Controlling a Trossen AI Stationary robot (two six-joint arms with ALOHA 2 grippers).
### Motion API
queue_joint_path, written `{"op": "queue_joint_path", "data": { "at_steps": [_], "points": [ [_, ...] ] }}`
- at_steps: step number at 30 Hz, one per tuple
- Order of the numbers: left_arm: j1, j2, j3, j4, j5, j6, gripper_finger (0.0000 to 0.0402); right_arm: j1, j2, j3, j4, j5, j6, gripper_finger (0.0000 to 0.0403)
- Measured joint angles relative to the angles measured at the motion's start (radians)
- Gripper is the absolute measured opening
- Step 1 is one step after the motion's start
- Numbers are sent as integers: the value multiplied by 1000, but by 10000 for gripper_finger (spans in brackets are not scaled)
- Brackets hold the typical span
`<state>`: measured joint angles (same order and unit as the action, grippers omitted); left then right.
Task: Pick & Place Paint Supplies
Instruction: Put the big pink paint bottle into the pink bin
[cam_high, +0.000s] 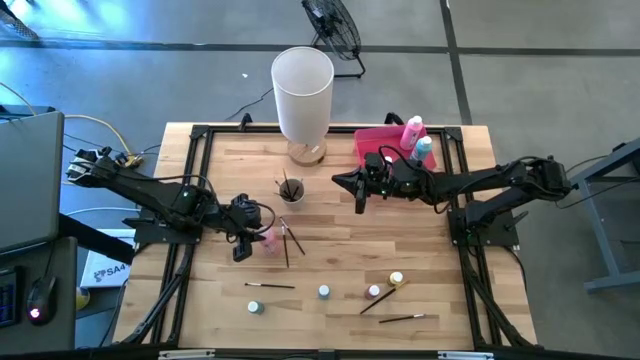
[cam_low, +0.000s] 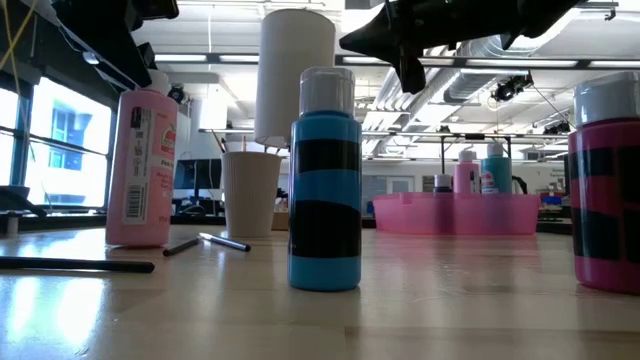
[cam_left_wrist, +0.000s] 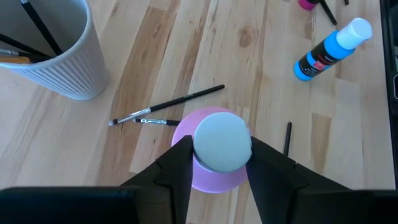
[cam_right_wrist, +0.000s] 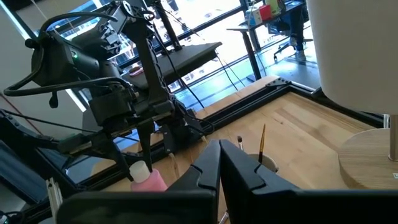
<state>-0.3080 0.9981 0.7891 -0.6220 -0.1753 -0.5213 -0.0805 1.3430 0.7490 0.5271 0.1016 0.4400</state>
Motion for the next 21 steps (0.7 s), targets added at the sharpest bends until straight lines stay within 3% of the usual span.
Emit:
{"op": "queue_joint_path", "data": {
  "at_steps": [8, 15, 21],
  "points": [
    [0, 0, 0, 0, -2, 0, 132, 0, 0, 0, 0, -6, 0, 2],
    [0, 0, 0, -2, -2, 0, 132, 0, -6, 0, 32, -107, 6, 2],
    [0, -20, -1, -17, 1, 19, 131, 0, -26, 1, 27, -110, 8, 2]
  ]
}}
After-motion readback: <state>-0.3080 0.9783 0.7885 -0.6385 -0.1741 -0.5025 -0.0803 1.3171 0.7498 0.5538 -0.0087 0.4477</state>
